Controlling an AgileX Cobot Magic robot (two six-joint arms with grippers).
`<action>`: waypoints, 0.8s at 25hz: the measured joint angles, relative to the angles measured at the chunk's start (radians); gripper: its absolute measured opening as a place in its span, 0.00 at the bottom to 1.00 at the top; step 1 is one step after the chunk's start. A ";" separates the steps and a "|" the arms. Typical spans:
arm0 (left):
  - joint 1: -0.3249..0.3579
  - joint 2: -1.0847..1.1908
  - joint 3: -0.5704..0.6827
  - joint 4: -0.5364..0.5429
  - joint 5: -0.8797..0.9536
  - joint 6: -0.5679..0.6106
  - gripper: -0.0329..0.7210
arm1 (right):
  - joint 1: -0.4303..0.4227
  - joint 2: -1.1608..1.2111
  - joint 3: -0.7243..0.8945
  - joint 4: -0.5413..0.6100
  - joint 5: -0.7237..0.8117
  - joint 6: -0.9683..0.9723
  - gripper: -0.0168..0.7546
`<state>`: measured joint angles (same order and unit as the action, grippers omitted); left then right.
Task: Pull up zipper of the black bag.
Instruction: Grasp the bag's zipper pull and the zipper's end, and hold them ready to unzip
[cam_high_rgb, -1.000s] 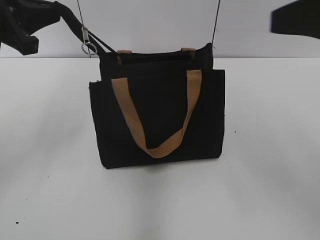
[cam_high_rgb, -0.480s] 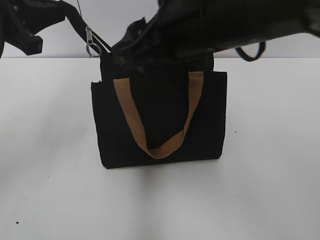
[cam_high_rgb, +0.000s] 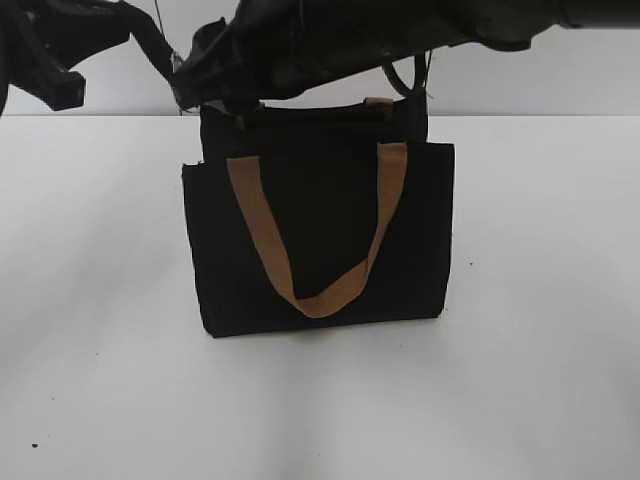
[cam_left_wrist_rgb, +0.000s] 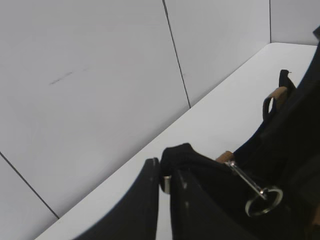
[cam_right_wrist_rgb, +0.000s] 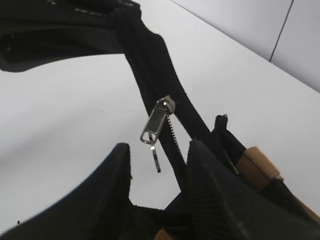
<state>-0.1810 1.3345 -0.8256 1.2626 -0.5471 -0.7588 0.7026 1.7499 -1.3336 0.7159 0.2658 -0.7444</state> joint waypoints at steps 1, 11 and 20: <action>0.000 0.000 0.000 0.000 0.001 0.000 0.09 | 0.002 0.009 -0.006 0.000 0.003 0.000 0.39; 0.000 0.000 0.000 0.000 0.001 0.000 0.09 | 0.035 0.058 -0.009 0.001 -0.011 -0.003 0.35; 0.000 0.000 0.000 0.000 0.000 -0.001 0.09 | 0.035 0.058 -0.010 0.011 -0.097 -0.003 0.24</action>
<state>-0.1810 1.3345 -0.8256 1.2626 -0.5472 -0.7597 0.7378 1.8083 -1.3438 0.7270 0.1689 -0.7478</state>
